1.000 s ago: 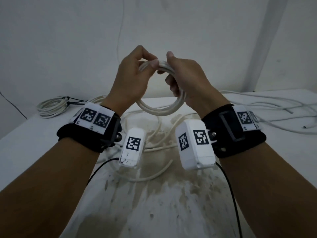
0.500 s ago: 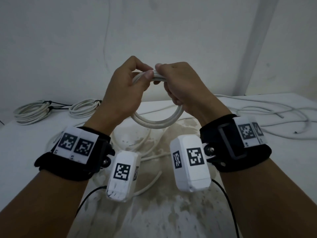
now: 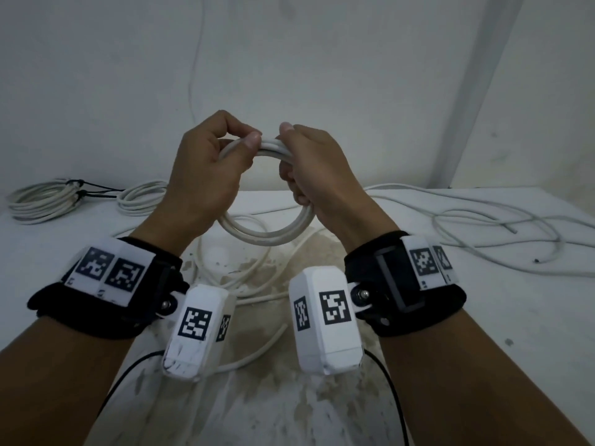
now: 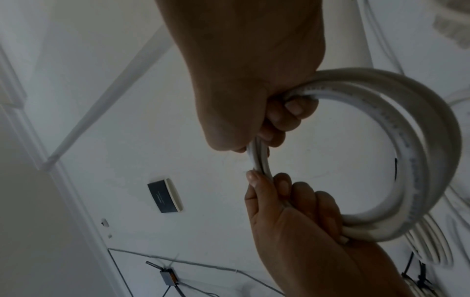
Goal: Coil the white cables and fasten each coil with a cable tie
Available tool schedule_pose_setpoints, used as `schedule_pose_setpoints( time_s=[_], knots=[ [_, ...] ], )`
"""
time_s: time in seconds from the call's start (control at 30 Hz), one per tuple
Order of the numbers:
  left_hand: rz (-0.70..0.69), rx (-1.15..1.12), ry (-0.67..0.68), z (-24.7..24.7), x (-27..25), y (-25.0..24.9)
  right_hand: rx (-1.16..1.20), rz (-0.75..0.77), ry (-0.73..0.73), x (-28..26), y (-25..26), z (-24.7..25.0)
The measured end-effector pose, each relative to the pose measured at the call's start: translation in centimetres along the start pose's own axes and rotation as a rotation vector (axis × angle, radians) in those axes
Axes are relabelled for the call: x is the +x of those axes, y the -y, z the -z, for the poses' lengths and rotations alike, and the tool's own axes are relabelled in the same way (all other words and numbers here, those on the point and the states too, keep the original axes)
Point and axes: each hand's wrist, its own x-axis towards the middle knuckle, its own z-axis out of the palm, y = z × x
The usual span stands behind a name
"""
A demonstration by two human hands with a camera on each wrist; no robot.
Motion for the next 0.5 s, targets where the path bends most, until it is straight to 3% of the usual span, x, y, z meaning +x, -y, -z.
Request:
schedule_pose_setpoints(
  time_s=[0.17,0.3,0.4,0.5],
  knots=[
    [-0.035,0.081,-0.014,-0.8,-0.6,-0.3,0.025,-0.008,-0.033,-2.0,-0.7,0.9],
    [-0.033,0.109,-0.003,-2.9,-1.7,-1.3,-0.057,-0.133,-0.135,-5.0,-1.6,5.0],
    [-0.045,0.111,0.086,-5.4,-2.2,-3.6,-0.326,-0.250,-0.351,-7.1,-2.9,10.6],
    [-0.098,0.094,0.174,-8.3,-2.9,-7.0,-0.766,-0.356,-0.446,-10.1,-3.9,16.7]
  ],
)
